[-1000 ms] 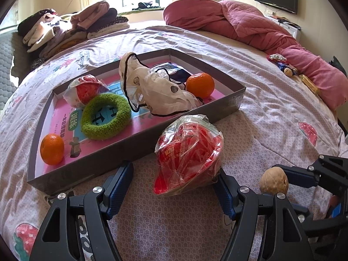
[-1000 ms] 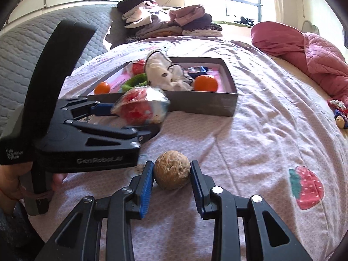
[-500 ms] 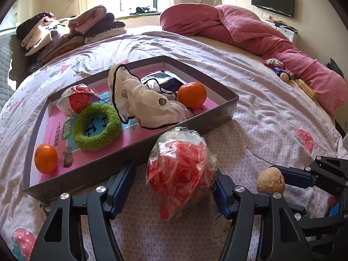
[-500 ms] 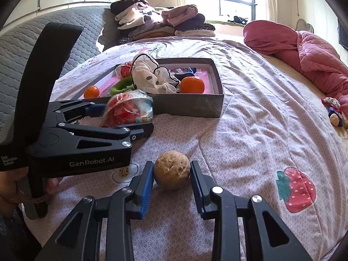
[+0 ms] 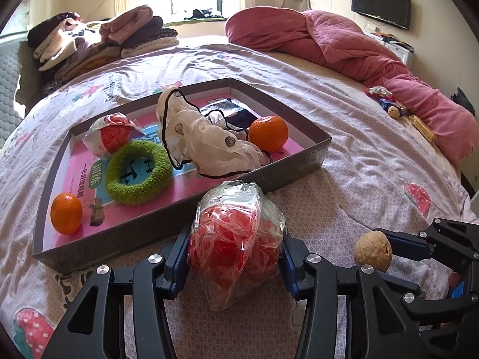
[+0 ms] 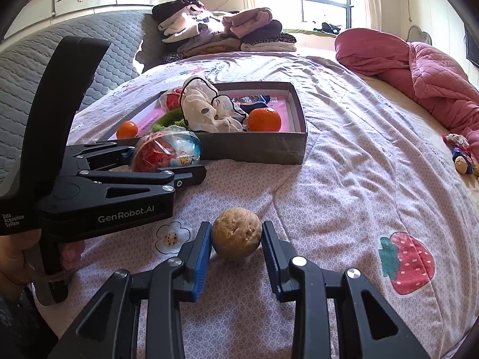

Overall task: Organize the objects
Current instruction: 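Close the left tool on the red-candy bag while the right tool grasps the brown bun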

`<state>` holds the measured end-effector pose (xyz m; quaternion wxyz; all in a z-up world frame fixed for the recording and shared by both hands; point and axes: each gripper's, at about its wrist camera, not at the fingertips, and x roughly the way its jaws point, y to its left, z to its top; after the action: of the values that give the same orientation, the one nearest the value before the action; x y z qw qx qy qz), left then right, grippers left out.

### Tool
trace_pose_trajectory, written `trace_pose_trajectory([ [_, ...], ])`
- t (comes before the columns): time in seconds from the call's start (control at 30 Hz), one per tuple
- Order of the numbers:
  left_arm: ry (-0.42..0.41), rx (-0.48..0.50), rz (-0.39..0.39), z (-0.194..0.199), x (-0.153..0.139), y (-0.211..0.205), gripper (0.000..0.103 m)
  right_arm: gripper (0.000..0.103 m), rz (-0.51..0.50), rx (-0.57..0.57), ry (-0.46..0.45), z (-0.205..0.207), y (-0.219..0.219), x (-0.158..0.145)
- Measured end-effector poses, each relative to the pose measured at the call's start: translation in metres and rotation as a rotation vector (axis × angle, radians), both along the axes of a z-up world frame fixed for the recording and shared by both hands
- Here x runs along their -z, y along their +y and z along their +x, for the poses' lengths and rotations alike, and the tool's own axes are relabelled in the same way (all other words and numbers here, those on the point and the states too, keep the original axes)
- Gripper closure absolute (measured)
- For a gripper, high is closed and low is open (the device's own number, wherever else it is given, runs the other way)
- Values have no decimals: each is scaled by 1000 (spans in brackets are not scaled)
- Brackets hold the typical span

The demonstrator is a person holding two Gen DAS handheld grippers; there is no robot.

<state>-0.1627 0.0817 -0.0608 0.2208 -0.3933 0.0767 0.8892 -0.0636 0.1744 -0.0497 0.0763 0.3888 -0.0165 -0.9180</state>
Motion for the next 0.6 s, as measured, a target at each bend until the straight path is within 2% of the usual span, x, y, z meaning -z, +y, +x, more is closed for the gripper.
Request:
trace_pose_trajectory([
  [0.6, 11, -58, 3, 18, -17, -13, 52, 69, -14, -12, 51, 5, 0, -11],
])
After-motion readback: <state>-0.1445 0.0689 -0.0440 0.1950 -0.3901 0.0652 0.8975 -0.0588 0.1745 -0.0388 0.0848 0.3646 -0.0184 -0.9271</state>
